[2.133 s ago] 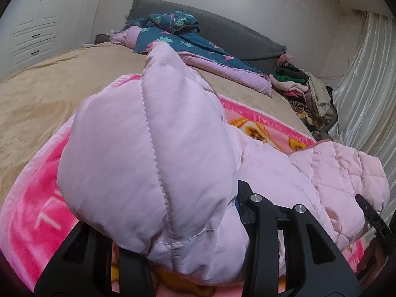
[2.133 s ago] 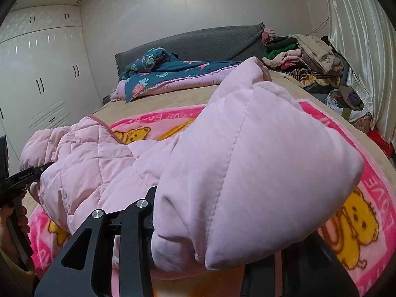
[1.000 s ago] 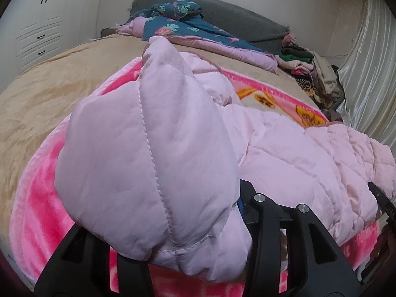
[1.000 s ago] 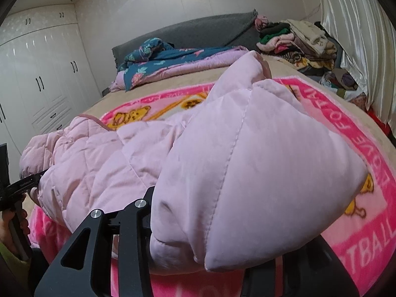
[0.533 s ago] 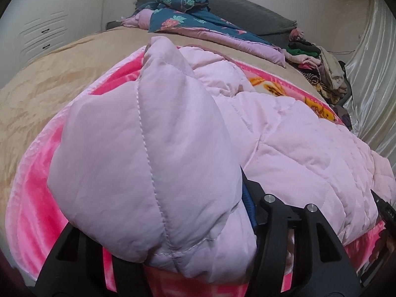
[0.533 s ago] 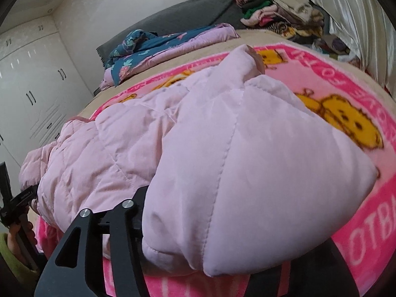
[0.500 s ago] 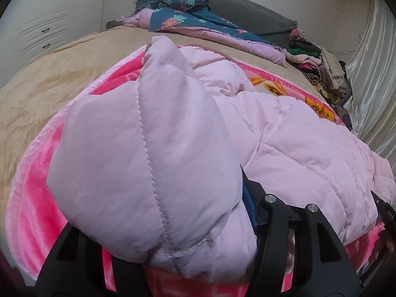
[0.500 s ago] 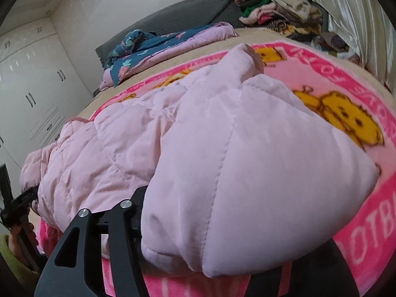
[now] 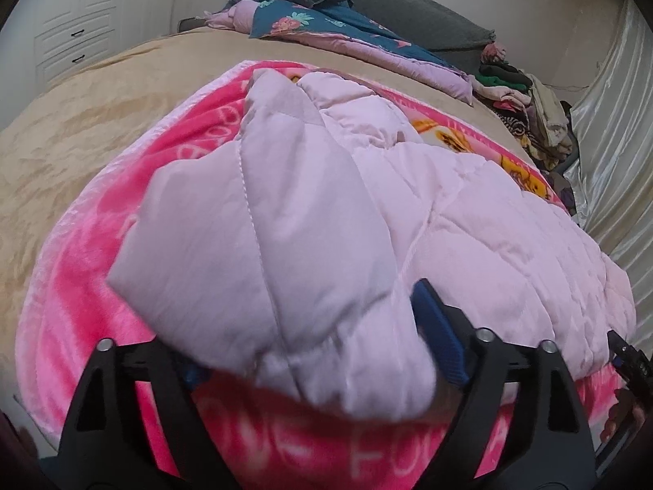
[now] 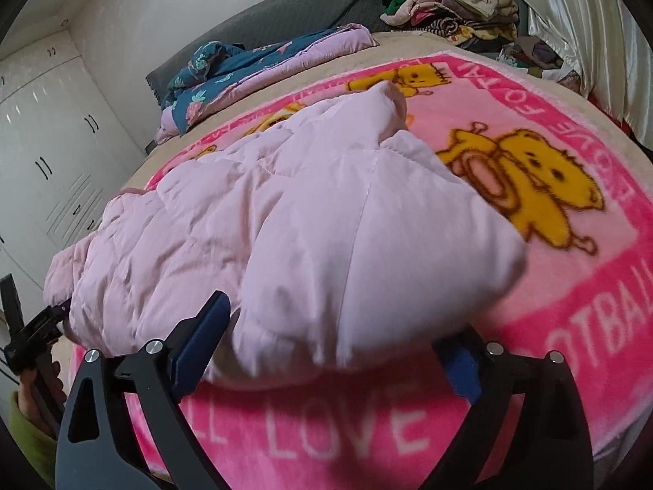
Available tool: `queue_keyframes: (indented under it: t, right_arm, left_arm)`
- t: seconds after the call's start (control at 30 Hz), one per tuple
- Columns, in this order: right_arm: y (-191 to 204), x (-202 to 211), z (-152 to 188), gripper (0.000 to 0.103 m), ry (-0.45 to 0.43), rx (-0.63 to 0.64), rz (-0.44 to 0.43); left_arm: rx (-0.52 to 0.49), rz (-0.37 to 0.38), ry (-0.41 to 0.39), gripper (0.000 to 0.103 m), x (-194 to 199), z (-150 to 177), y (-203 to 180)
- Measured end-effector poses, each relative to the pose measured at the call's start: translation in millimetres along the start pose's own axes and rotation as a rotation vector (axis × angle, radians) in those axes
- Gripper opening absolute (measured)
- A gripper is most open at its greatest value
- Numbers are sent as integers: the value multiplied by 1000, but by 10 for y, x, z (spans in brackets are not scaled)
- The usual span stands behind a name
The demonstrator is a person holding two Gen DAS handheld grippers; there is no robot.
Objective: Fold large clothes
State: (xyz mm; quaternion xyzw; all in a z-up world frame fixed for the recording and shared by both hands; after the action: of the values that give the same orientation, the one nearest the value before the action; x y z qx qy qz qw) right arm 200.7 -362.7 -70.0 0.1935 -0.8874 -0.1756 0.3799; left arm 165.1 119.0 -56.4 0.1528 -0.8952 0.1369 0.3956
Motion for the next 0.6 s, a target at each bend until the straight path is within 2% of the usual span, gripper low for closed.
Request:
queue_keyframes:
  t: [0.2,0.43,0.5,0.6]
  right_arm:
    - [60,235,64,98,-23,20,39]
    - [184,505,70,99,-66,69,70]
    - [242,587,71,99,-81,86,71]
    - [347,677,63,99,-98,118,70]
  left_arm:
    - [-13,1,-1,93,170,47,9]
    - [-21,-25,-7,93,328,66,36]
    - [-37,-55,-30,93,391,61,40]
    - [-40,-48,-61,93,524,50,51]
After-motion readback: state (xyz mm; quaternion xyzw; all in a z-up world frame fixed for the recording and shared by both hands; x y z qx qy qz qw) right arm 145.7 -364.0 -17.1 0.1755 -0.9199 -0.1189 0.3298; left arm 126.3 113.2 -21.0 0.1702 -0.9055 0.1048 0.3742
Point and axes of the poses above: each gripper's, at about its wrist camera, not at the fingertips, and x roughly against the way its jaws point, y to its left, z to its underside, the point moved 4 cm from there along -x, roughly the way its jaws point, and after that the axes turned 9 degrees about -z, right-handed, at the moved point
